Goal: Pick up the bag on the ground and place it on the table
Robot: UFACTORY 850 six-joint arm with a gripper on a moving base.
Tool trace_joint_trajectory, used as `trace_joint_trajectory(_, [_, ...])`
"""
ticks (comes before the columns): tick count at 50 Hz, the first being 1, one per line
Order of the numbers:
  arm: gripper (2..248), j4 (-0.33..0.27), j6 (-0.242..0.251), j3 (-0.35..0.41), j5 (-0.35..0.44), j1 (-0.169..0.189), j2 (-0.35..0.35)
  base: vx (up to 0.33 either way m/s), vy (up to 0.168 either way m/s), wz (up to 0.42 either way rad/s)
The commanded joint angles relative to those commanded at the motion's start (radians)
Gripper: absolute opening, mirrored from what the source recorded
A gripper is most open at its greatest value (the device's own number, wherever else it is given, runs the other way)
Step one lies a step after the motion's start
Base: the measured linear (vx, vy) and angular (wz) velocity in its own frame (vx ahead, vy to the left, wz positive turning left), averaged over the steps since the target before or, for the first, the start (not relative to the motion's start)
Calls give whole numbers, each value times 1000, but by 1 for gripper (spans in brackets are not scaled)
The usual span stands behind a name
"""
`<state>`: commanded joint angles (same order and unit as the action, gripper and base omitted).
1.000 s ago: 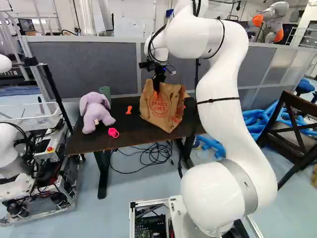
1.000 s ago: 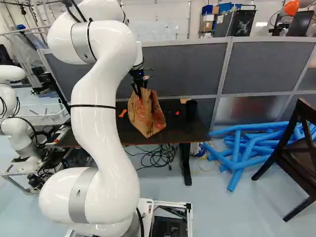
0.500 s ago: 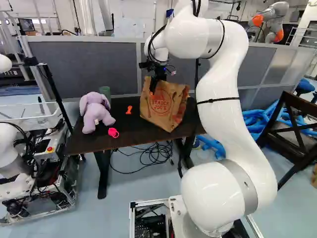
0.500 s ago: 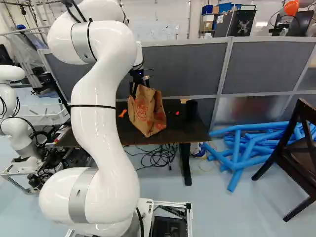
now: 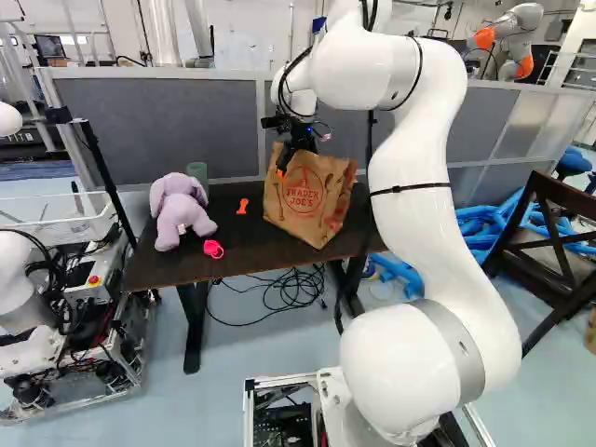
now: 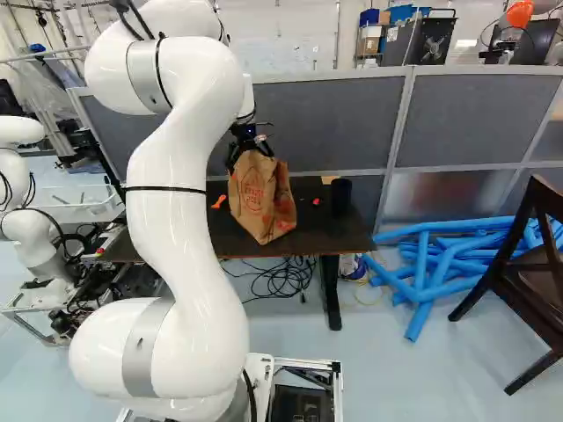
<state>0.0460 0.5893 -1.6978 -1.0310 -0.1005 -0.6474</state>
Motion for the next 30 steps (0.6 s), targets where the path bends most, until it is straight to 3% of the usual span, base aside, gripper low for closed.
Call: trace_joint_trajectory(30, [247, 0, 0, 11, -19, 0, 61, 0, 0, 0])
